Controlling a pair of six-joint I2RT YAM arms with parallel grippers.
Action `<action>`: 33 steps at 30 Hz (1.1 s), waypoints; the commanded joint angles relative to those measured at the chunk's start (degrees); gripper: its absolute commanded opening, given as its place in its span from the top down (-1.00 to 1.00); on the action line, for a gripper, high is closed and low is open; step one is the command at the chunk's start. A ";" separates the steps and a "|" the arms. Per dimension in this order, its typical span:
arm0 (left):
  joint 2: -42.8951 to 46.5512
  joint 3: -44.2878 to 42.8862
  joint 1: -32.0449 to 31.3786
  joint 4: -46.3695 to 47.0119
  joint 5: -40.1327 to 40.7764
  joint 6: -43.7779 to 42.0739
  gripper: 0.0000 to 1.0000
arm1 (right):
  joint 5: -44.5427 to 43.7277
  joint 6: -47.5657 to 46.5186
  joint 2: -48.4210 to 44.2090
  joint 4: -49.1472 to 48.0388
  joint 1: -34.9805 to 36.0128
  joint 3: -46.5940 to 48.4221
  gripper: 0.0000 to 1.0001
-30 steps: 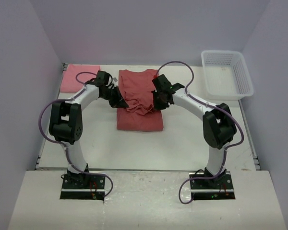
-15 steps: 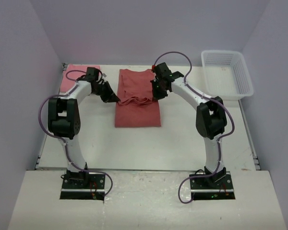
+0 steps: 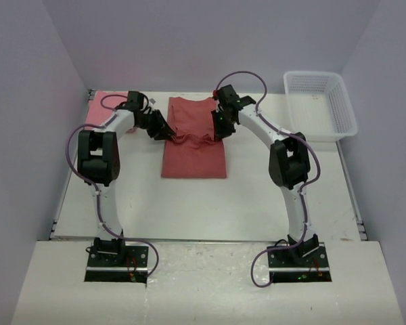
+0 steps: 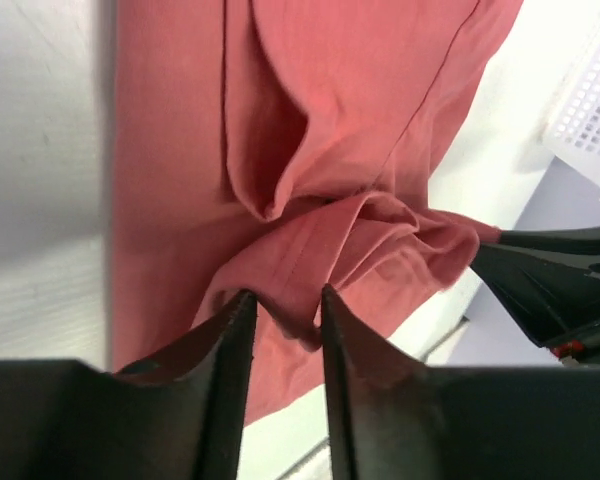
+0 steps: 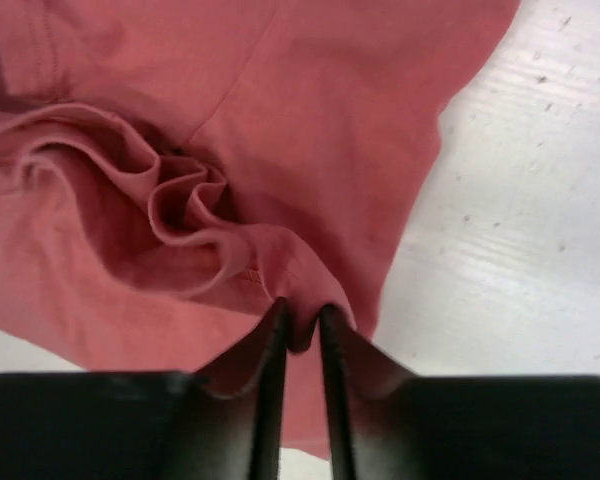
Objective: Fold and stack the t-shirts
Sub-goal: Fold the folded rectangular tshirt in 1/3 of the way
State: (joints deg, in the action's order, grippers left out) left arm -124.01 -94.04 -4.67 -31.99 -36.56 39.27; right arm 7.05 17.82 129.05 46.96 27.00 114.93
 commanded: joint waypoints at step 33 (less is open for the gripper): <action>5.97 14.15 -7.99 30.32 -15.39 4.24 1.00 | 42.85 16.36 3.74 -11.89 -4.86 3.45 1.00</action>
State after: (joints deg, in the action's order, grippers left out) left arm -120.44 -79.35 -13.93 -8.60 -47.37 41.43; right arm 38.59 29.85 131.37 37.63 22.72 114.30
